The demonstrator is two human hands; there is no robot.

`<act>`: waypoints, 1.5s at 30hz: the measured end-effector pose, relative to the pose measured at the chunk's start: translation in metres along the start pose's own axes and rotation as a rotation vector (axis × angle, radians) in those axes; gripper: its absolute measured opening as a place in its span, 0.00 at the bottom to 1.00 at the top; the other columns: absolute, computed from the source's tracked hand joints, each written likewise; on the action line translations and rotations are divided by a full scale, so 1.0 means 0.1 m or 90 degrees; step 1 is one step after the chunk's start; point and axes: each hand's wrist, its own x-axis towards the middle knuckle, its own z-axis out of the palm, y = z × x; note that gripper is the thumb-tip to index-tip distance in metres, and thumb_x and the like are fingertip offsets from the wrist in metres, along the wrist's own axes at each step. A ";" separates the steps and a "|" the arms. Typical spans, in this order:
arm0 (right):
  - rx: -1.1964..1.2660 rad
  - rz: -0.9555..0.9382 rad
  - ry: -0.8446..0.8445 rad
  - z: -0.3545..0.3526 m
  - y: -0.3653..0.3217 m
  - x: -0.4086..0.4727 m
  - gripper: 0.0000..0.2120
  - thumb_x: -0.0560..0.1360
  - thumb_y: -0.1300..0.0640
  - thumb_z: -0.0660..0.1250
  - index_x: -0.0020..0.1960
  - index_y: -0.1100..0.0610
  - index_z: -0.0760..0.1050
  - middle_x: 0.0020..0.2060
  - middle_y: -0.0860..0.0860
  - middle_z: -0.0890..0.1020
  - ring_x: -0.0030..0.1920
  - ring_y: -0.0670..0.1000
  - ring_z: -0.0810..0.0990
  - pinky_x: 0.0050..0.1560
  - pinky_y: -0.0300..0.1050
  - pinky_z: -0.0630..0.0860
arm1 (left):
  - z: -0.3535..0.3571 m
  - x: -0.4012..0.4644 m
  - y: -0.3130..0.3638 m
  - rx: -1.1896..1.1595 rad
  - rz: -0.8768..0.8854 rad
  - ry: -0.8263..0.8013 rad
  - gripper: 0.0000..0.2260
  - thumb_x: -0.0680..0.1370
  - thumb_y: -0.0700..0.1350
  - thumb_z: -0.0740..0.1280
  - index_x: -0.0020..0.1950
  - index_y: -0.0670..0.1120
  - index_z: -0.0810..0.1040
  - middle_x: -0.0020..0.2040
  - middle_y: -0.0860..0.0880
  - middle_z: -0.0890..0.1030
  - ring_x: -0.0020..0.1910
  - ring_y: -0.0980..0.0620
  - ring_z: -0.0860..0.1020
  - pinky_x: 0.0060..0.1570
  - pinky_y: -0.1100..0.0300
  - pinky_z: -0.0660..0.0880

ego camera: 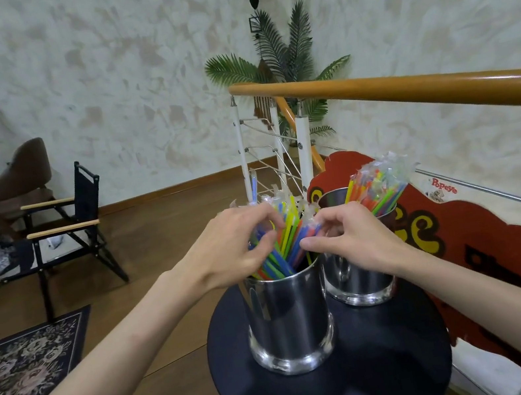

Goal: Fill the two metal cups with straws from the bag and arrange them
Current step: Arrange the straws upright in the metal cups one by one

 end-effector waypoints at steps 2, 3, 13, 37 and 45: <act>0.005 -0.019 0.013 -0.02 -0.06 -0.04 0.09 0.72 0.50 0.78 0.42 0.55 0.83 0.33 0.50 0.83 0.33 0.43 0.77 0.37 0.40 0.73 | -0.03 -0.02 0.02 -0.032 0.009 -0.004 0.09 0.75 0.41 0.62 0.52 0.49 0.78 0.44 0.58 0.79 0.44 0.59 0.77 0.49 0.54 0.74; 0.006 -0.033 0.029 -0.04 -0.11 -0.04 0.10 0.72 0.50 0.78 0.41 0.55 0.82 0.34 0.51 0.83 0.34 0.45 0.78 0.37 0.40 0.74 | -0.04 -0.02 0.03 -0.043 0.016 -0.003 0.12 0.73 0.41 0.60 0.52 0.49 0.79 0.44 0.57 0.78 0.45 0.58 0.77 0.48 0.54 0.75; 0.076 -0.085 0.064 -0.05 -0.34 0.15 0.09 0.72 0.54 0.78 0.48 0.57 0.82 0.38 0.49 0.86 0.38 0.46 0.85 0.35 0.35 0.77 | 0.06 0.04 0.13 -0.142 -0.054 0.129 0.05 0.81 0.49 0.67 0.54 0.49 0.78 0.43 0.54 0.81 0.44 0.52 0.79 0.45 0.57 0.75; 0.059 -0.087 0.049 -0.04 -0.33 0.11 0.08 0.74 0.61 0.76 0.52 0.57 0.82 0.42 0.48 0.87 0.45 0.44 0.86 0.51 0.41 0.83 | 0.04 0.10 0.15 -0.151 -0.105 0.112 0.04 0.78 0.44 0.72 0.52 0.48 0.80 0.46 0.57 0.83 0.49 0.60 0.80 0.51 0.61 0.77; 0.029 -0.108 0.051 0.14 -0.28 -0.03 0.06 0.69 0.58 0.81 0.44 0.56 0.86 0.35 0.48 0.85 0.37 0.41 0.81 0.40 0.34 0.75 | 0.04 0.04 0.22 -0.089 -0.061 0.074 0.10 0.77 0.61 0.66 0.50 0.56 0.78 0.38 0.56 0.81 0.41 0.55 0.79 0.45 0.52 0.76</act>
